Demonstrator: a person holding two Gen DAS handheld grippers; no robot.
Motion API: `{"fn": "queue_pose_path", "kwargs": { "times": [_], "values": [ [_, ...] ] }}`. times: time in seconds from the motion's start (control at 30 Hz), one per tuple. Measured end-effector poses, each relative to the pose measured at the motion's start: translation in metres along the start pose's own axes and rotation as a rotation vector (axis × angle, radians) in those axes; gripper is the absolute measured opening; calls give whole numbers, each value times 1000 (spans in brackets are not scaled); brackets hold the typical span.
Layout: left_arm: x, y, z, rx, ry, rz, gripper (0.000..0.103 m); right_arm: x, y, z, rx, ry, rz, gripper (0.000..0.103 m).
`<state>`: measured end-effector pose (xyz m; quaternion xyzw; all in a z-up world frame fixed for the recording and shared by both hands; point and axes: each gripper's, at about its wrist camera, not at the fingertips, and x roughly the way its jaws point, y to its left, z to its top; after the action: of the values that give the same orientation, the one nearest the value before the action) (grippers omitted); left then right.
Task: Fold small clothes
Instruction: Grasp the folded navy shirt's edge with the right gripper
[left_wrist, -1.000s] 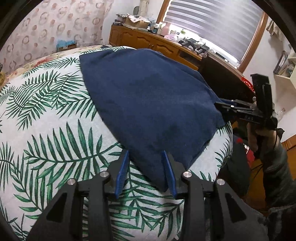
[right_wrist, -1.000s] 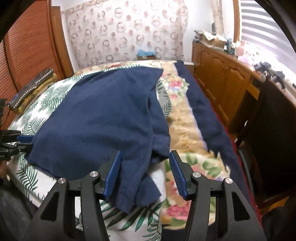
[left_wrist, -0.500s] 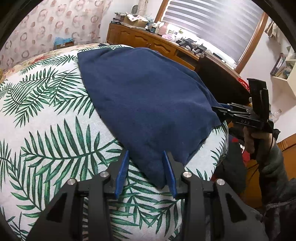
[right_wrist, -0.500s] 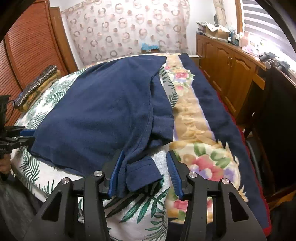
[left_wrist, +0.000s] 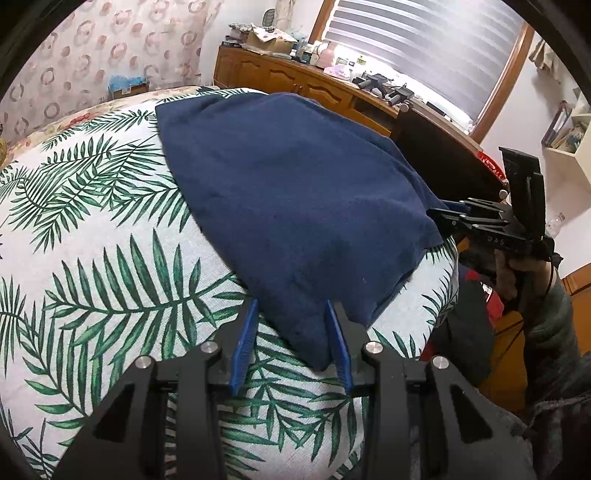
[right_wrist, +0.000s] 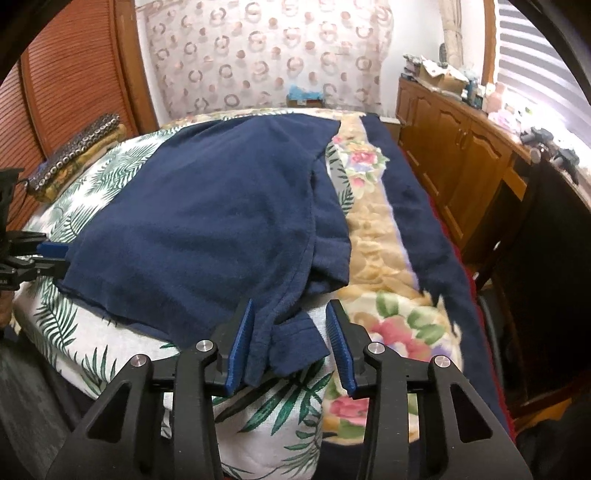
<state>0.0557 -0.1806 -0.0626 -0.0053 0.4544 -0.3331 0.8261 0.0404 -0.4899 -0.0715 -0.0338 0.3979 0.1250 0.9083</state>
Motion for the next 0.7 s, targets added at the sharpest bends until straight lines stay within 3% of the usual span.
{"fn": "queue_pose_path", "kwargs": {
  "times": [0.1,0.2,0.33,0.37,0.4,0.47,0.7],
  "values": [
    [0,-1,-2,-11,7,-40,36,4,1,-2,-5,12,10,34],
    [0,-2,-3,-16,15,-72,28,5,1,-2,-8,19,28,32],
    [1,-4,-3,-11,19,-83,5,3,1,-3,-9,29,58,26],
    [0,-5,-3,-6,14,-86,3,3,1,-3,-11,29,65,23],
    [-3,-7,-1,3,-4,-90,2,3,2,-3,-14,29,72,15],
    [-13,-11,4,23,-53,-103,2,3,4,-3,-19,20,94,9],
    [-49,-12,48,36,-212,-106,2,-25,-5,18,48,-130,137,7]
  ]
}}
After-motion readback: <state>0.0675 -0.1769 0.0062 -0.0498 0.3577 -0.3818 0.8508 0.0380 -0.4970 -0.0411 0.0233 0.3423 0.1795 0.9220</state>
